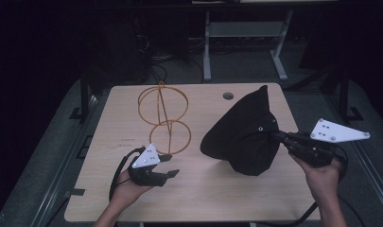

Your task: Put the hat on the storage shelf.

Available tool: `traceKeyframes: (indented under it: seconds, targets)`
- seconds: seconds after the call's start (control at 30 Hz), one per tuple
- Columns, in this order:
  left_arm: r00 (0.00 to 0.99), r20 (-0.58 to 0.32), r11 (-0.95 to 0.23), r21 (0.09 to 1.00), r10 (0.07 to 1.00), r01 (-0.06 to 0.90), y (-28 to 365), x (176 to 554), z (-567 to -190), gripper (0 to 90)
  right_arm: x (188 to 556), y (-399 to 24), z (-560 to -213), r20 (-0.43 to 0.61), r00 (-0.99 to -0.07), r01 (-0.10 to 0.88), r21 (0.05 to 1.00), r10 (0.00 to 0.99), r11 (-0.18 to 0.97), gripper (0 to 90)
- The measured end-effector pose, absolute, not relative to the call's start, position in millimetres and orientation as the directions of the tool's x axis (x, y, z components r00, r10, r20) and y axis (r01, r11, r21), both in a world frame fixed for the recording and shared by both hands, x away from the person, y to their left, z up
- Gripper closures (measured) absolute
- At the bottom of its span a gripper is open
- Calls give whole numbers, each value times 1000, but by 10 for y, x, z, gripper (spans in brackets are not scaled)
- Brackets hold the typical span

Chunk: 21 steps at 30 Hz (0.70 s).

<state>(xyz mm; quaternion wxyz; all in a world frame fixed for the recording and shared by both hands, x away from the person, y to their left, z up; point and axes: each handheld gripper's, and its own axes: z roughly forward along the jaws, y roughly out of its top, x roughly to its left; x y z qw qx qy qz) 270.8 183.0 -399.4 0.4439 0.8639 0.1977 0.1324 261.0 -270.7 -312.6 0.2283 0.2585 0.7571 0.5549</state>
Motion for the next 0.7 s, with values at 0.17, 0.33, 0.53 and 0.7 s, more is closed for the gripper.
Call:
traceKeyframes:
  seconds: [0.17, 0.33, 0.53, 0.7]
  targets:
    - [883, 55, -525, 821, 465, 226, 1865, 2698, -4030, 422, 2659, -2678, -3060, -57, -764, 139, 958, 643, 249, 887]
    - [877, 45, -504, 832, 479, 233, 1883, 2688, -4062, 405, 2706, -2631, -2975, -58, -767, 131, 961, 638, 245, 887]
    - [873, 32, -492, 836, 487, 244, 1889, 2672, -4110, 375, 2759, -2571, -2889, -55, -771, 133, 960, 634, 245, 887]
    - [879, 30, -495, 835, 477, 240, 1864, 2659, -4139, 364, 2784, -2503, -2820, -63, -773, 126, 960, 631, 252, 886]
